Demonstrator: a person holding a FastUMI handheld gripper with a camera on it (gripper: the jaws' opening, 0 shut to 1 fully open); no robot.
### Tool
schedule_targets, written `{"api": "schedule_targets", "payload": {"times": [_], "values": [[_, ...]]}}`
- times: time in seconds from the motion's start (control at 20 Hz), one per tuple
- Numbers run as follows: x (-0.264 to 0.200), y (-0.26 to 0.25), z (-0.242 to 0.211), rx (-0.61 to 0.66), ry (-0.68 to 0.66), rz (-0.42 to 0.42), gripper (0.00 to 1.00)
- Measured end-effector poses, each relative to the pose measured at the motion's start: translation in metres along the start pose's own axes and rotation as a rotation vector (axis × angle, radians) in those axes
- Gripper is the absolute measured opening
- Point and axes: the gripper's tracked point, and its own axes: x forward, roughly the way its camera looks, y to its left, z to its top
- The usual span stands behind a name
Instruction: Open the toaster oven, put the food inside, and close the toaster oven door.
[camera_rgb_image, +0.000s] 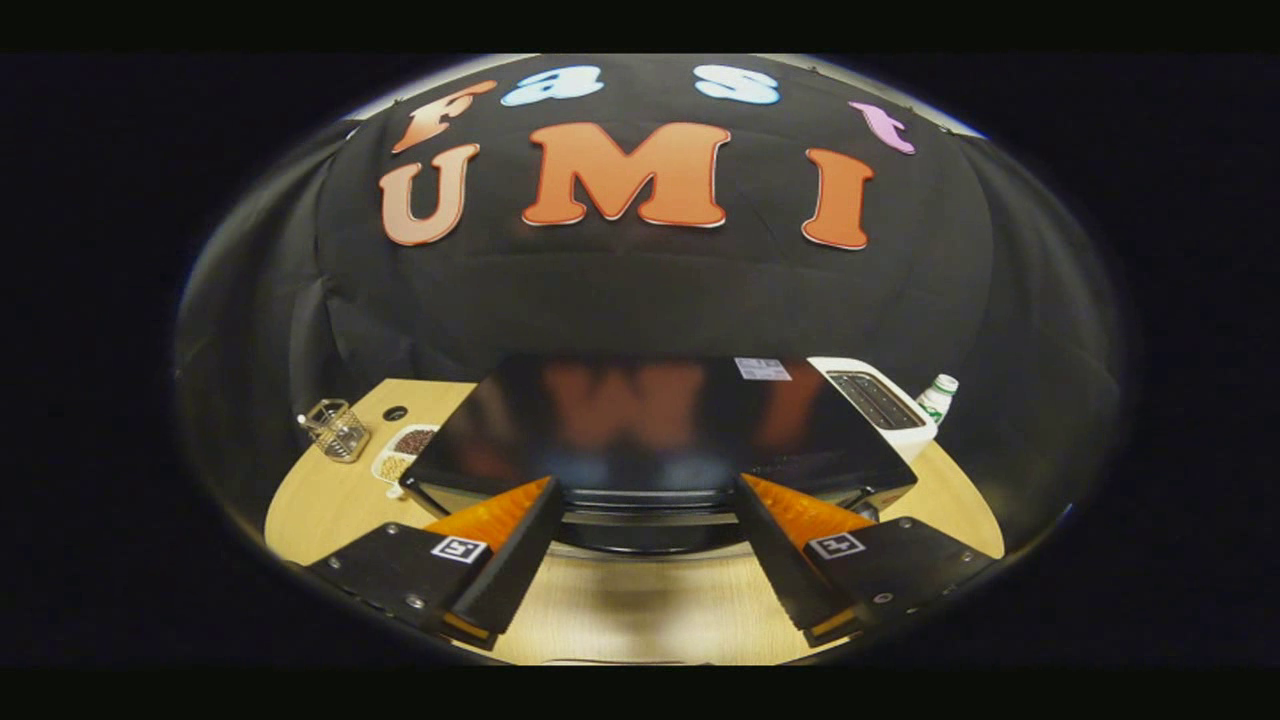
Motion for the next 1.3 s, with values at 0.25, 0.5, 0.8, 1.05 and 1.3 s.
{"api": "schedule_targets", "payload": {"times": [0.25,0.5,0.8,1.05,1.3], "values": [[-0.01,0.003,-0.01,0.0,-0.006,-0.006,0.95],[-0.039,0.003,-0.035,0.004,0.008,0.011,0.85],[-0.078,0.002,-0.091,0.003,0.113,0.015,0.84],[-0.098,-0.002,-0.158,-0.005,0.323,0.016,0.82],[-0.092,-0.007,-0.202,0.006,0.501,0.012,0.81]]}}
